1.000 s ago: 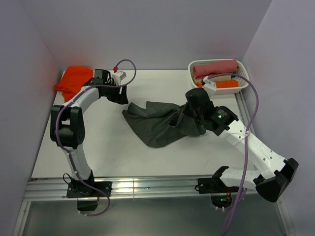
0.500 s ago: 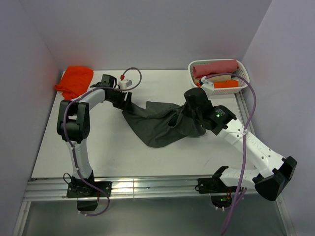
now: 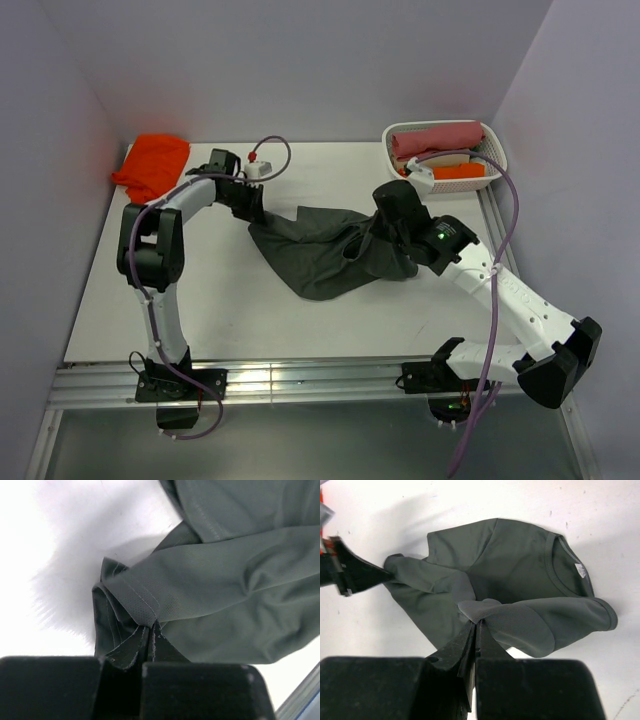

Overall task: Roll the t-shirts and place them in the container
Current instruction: Flatten the tshirt

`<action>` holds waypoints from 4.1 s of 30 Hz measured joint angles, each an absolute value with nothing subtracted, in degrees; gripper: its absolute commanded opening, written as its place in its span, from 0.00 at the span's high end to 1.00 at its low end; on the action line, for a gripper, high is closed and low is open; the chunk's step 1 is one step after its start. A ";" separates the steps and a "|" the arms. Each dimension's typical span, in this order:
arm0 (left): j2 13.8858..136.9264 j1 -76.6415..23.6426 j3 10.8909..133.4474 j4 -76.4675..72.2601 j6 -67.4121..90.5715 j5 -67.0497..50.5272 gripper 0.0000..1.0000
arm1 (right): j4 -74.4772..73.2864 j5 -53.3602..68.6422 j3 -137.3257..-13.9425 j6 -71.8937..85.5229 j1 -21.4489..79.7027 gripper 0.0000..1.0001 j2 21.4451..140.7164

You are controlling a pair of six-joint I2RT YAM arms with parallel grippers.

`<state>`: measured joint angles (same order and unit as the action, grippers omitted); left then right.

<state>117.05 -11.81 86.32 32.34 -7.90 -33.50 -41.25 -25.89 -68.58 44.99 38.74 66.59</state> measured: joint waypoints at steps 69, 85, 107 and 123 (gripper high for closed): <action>109.49 5.82 130.21 27.97 4.21 -15.81 1.00 | -21.06 -13.85 -135.22 5.52 25.54 1.00 111.50; 87.37 9.91 76.36 32.21 -14.26 -21.26 1.00 | -17.58 -15.59 -66.24 26.15 27.05 1.00 80.03; 91.24 10.70 56.45 34.79 -23.75 -20.47 0.80 | -22.79 -13.80 -50.57 43.31 32.84 0.36 81.30; 89.36 10.70 56.93 37.36 -24.80 -22.31 0.80 | -24.34 -14.57 -42.68 50.98 39.13 0.45 79.31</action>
<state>89.36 10.70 56.93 37.36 -24.80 -22.31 -24.34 -14.57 -42.68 50.98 39.13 79.31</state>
